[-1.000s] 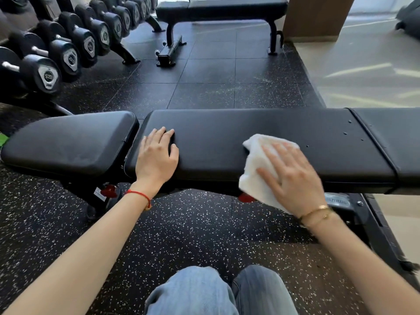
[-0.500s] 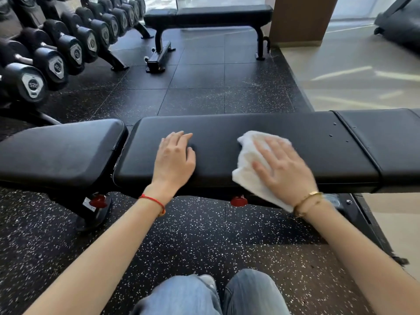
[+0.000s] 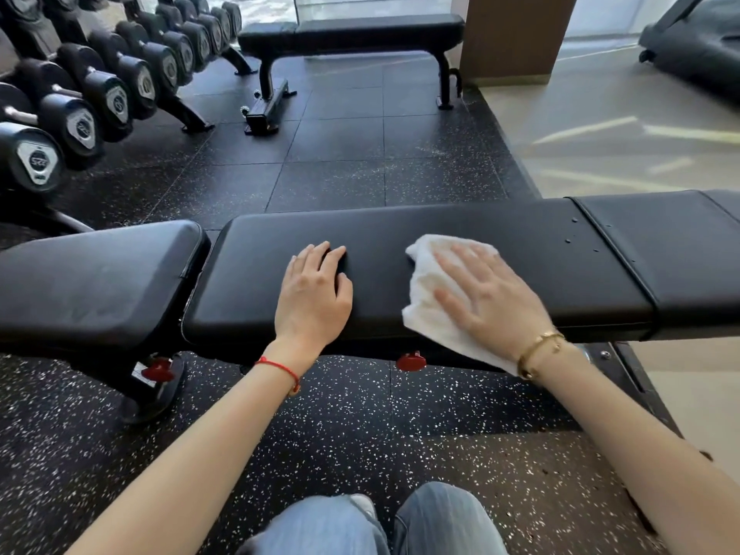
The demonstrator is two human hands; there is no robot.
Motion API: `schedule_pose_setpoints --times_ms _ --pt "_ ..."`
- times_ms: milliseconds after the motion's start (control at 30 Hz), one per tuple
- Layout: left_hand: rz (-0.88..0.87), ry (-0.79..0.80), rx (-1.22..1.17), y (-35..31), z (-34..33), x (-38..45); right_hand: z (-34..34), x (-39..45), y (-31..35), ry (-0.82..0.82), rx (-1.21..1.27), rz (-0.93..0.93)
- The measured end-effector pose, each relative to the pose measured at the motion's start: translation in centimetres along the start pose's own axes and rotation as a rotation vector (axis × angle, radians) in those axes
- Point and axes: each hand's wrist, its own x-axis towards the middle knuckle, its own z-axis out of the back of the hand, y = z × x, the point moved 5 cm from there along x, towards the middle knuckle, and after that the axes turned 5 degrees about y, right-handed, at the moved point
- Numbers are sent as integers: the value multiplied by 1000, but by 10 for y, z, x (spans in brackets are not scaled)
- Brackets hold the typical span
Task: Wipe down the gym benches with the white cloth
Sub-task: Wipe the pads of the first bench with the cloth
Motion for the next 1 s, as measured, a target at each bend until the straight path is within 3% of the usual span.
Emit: schedule_pose_setpoints --times_ms 167,233,333,467,567,633,733,833,1000 --pt "9 -14 20 -4 0 -1 0 51 -50 90 -227 -22" --pt "12 -26 29 -5 0 0 1 83 -40 152 -201 -84" --pt "21 -40 27 -3 1 1 0 102 4 106 -17 -103" --pt "3 -37 21 -2 2 -1 -6 59 43 90 87 44" --pt "4 -35 21 -2 3 -1 -4 17 10 9 -19 77" --pt "11 -36 18 -2 2 -1 -5 7 -25 -23 -215 133" --pt "22 -34 37 -4 0 -1 -2 35 -76 113 -330 -18" --pt "29 -43 41 -5 0 0 -1 74 -69 168 -306 -119" --pt "23 -41 55 -4 0 0 -13 53 -5 107 -279 124"
